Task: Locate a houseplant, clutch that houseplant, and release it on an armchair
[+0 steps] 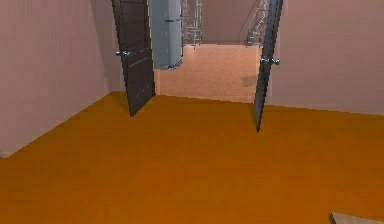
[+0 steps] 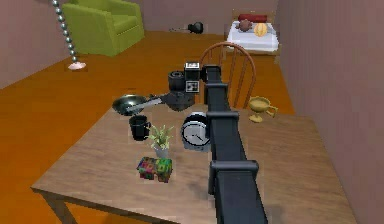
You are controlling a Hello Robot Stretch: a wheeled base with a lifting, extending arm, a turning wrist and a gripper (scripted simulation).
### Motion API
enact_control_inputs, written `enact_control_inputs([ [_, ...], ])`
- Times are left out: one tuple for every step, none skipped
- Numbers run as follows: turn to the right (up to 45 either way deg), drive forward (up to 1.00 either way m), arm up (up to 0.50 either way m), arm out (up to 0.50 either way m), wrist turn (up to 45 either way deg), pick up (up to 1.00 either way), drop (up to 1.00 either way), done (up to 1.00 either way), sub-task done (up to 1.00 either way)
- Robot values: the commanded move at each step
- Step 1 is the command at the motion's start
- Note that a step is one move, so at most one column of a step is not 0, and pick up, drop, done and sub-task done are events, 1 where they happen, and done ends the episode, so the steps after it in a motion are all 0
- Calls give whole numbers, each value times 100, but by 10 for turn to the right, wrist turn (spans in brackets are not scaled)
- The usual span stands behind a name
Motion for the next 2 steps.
enact_control_inputs([
  [0, 0, 0, 0, 210, 0, 0, 0, 0],
  [0, 0, -30, 0, 0, 0, 0, 0, 0],
])
